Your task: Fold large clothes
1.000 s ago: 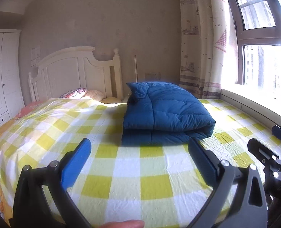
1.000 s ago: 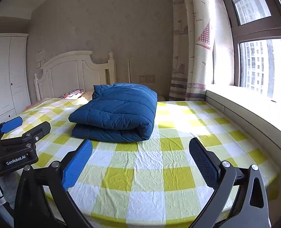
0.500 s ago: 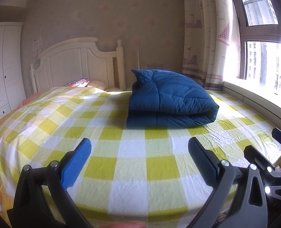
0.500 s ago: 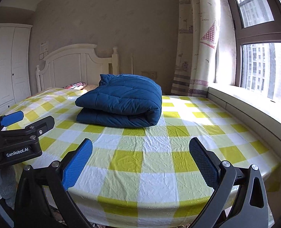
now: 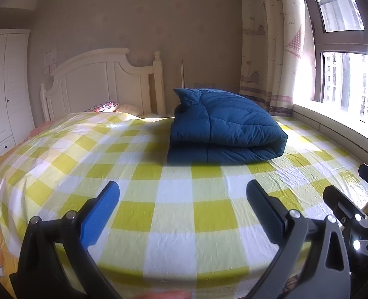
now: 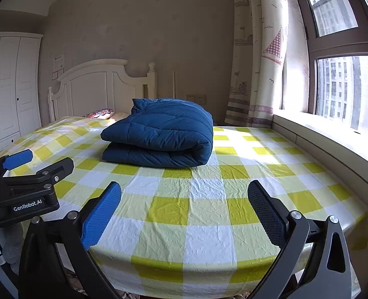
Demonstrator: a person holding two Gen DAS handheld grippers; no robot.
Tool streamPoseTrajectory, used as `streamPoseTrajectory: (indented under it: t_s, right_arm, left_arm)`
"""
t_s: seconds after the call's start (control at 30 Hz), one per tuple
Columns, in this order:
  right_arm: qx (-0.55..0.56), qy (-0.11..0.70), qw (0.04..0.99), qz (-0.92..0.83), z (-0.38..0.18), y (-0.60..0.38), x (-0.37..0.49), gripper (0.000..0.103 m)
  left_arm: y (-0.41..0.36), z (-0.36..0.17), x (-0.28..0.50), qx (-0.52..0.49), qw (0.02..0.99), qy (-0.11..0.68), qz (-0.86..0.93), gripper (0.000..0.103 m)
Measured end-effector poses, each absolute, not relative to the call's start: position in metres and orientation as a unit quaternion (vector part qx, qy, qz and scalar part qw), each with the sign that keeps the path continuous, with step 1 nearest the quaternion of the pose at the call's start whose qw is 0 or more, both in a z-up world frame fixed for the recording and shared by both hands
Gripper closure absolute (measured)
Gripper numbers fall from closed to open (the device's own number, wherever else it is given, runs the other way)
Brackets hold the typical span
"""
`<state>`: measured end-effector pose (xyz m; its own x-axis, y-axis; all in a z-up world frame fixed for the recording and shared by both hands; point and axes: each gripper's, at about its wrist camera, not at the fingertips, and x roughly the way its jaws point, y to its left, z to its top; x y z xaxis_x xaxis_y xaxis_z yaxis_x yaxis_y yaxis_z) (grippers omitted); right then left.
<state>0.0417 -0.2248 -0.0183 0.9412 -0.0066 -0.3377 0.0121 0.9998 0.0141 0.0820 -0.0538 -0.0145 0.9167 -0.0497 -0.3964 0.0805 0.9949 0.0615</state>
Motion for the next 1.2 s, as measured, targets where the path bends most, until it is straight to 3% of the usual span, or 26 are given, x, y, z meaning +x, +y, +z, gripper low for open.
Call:
streamPoseTrajectory:
  t_s: [1.2]
  right_arm:
    - [0.012, 0.169, 0.986, -0.001, -0.0171, -0.2208, 0.0395, 0.005]
  left_arm:
    - [-0.0525, -0.012, 0.0772, 0.036, 0.981, 0.188, -0.033, 0.002]
